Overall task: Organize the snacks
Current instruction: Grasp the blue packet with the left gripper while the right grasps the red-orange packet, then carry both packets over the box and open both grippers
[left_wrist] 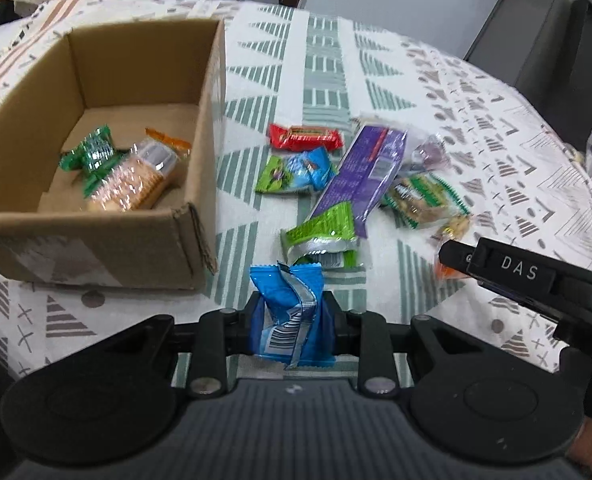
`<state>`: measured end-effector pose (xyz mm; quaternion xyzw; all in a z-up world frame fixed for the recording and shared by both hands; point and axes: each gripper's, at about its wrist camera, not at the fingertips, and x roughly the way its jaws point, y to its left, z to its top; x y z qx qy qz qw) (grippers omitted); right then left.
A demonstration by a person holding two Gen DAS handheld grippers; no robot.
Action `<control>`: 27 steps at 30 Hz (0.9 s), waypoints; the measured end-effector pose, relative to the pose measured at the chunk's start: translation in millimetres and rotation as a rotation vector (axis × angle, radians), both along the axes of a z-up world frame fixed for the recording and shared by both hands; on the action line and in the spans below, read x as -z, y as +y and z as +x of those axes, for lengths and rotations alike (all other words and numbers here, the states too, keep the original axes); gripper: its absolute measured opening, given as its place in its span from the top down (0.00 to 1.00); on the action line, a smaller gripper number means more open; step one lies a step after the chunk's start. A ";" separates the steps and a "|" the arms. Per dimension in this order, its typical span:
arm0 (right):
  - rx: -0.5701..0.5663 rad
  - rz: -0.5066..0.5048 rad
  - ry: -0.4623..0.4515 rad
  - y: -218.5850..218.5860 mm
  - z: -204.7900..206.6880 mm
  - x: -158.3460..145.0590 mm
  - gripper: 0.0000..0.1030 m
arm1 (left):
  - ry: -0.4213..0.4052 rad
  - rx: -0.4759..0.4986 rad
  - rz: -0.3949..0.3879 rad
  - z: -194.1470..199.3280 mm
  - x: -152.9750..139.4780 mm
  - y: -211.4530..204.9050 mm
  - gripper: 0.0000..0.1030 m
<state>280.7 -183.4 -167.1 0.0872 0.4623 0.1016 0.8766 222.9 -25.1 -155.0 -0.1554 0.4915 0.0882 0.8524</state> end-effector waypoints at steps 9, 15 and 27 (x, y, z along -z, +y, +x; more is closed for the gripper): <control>-0.038 0.069 -0.094 1.9 -20.6 -33.3 0.56 | -0.090 -0.003 0.053 -21.8 -40.0 2.7 0.72; -0.072 0.112 -0.130 4.8 -28.8 -42.8 0.56 | -0.128 -0.013 0.059 -32.6 -58.9 6.2 0.72; -0.132 0.221 -0.218 15.8 -39.0 -64.3 0.56 | -0.190 -0.069 0.114 -49.2 -92.5 21.2 0.72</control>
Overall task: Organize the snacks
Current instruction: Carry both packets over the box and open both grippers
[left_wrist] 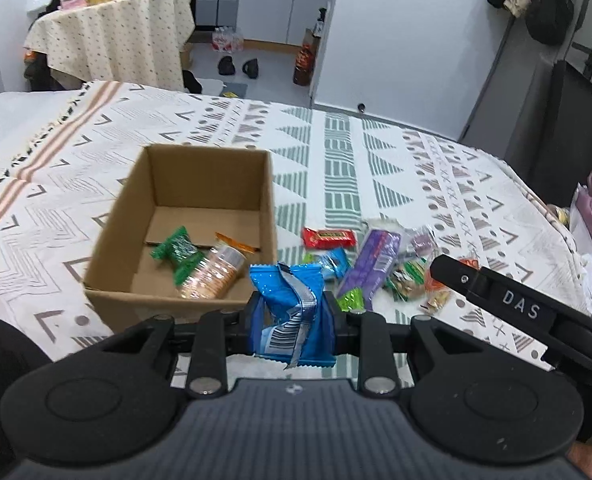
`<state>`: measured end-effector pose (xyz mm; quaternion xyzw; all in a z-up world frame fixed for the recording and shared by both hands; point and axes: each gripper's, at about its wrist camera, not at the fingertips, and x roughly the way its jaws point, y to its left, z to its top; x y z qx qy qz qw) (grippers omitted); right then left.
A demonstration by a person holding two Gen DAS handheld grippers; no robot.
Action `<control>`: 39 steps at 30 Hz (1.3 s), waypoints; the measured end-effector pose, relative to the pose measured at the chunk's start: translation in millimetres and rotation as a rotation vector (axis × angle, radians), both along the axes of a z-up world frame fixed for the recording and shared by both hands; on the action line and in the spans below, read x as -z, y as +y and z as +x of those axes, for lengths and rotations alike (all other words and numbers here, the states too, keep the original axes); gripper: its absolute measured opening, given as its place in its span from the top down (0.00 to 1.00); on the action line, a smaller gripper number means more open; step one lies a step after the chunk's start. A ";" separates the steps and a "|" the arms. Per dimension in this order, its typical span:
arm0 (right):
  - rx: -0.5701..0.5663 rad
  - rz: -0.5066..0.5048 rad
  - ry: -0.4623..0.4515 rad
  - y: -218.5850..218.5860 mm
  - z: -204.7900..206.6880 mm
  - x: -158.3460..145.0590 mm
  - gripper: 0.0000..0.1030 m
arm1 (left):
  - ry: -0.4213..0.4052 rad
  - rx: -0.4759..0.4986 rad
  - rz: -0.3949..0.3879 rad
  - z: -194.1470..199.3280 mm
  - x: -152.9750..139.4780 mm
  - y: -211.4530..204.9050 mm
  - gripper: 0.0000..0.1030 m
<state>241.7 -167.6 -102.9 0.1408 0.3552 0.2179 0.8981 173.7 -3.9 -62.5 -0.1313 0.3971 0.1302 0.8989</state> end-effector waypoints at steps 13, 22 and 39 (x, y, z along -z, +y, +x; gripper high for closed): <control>-0.097 0.059 -0.053 38.5 -12.8 -8.3 0.56 | -0.030 -0.078 -0.004 -7.6 -10.6 33.5 0.72; -0.125 0.067 -0.074 55.9 -16.8 -8.6 0.56 | -0.028 -0.125 -0.034 -10.0 -4.9 63.8 0.72; -0.203 0.019 -0.066 103.1 -15.5 9.6 0.56 | 0.003 -0.154 -0.118 1.9 20.7 119.8 0.72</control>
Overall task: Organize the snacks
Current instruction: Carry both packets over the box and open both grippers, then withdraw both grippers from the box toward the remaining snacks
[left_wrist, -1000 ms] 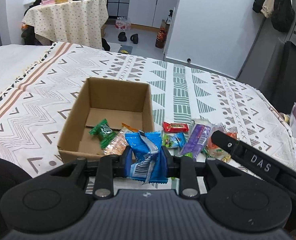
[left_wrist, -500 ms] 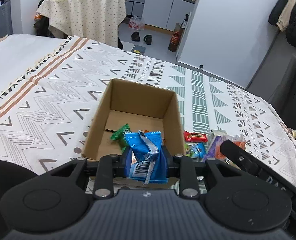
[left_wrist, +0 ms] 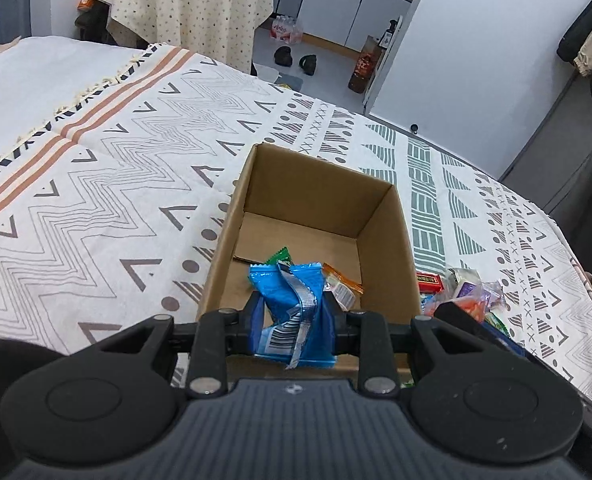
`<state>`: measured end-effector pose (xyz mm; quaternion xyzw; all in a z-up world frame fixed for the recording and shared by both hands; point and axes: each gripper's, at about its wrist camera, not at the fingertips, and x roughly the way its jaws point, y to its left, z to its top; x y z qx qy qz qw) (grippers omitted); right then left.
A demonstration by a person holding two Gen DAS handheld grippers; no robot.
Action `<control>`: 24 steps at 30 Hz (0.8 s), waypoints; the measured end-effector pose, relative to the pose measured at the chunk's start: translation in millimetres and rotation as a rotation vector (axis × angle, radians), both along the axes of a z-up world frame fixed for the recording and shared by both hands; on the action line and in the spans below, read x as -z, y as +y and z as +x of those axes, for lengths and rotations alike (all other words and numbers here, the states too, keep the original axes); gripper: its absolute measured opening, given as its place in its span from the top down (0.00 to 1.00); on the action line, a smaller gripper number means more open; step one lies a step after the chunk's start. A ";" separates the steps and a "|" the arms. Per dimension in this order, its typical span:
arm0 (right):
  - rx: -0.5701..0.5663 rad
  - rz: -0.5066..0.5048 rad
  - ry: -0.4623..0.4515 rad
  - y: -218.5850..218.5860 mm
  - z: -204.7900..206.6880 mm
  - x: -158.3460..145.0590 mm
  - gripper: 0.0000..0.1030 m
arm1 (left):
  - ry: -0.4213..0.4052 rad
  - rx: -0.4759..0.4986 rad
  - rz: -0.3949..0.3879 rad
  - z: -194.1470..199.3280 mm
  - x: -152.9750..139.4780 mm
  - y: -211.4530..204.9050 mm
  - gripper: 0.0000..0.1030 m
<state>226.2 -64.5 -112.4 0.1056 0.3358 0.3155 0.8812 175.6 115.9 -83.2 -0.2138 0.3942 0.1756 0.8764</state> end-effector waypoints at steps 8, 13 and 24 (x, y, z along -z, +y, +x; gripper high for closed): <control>-0.060 -0.019 -0.017 17.6 -2.9 -1.9 0.51 | 0.012 -0.004 0.002 3.7 -0.7 13.4 0.50; -0.029 -0.031 -0.013 12.6 -3.7 -3.2 0.45 | 0.018 -0.017 0.003 -0.6 -4.4 16.1 0.45; 0.056 -0.015 0.009 -29.7 0.0 -16.4 0.45 | 0.000 -0.035 0.071 -13.9 -26.8 -1.0 0.24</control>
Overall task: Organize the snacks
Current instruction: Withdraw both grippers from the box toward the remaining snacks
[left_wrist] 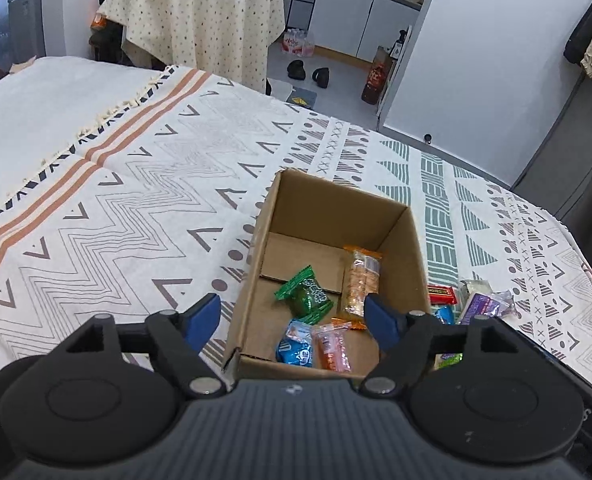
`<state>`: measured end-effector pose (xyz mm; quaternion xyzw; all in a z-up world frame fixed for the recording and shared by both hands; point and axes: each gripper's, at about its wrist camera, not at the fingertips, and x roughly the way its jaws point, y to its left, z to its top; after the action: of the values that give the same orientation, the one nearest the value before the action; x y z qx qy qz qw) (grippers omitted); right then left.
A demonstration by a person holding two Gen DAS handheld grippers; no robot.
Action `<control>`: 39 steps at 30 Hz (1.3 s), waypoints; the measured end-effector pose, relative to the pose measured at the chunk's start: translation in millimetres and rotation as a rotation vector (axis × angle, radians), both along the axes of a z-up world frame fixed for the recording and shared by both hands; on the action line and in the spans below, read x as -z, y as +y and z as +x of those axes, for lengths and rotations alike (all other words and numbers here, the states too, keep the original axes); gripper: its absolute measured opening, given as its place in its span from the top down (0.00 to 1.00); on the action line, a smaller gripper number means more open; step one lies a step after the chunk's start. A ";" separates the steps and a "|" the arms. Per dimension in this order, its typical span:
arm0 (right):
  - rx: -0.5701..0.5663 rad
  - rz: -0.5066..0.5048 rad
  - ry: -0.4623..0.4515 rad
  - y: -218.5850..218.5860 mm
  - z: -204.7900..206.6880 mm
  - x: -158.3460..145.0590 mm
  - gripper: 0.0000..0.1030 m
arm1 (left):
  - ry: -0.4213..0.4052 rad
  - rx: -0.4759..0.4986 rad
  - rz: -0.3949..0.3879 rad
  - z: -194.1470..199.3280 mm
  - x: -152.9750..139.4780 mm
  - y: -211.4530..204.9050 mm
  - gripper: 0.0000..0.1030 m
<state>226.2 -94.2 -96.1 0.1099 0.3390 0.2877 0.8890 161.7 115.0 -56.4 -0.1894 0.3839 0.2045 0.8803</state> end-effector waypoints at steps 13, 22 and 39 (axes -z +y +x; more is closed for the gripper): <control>0.032 -0.051 0.033 -50.6 4.8 -17.2 0.33 | 0.003 0.072 0.006 5.6 -12.1 -47.6 0.23; 0.094 -0.054 0.062 -96.2 18.9 -21.2 0.33 | -0.009 0.144 0.000 15.0 -15.0 -81.8 0.23; 0.168 -0.053 0.143 -138.4 37.1 0.5 0.37 | 0.007 0.260 -0.017 39.8 8.7 -137.9 0.23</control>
<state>263.3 -232.6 -96.6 0.1344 0.3985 0.1944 0.8862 201.5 -22.9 -65.1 -0.1448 0.4098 0.0860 0.8965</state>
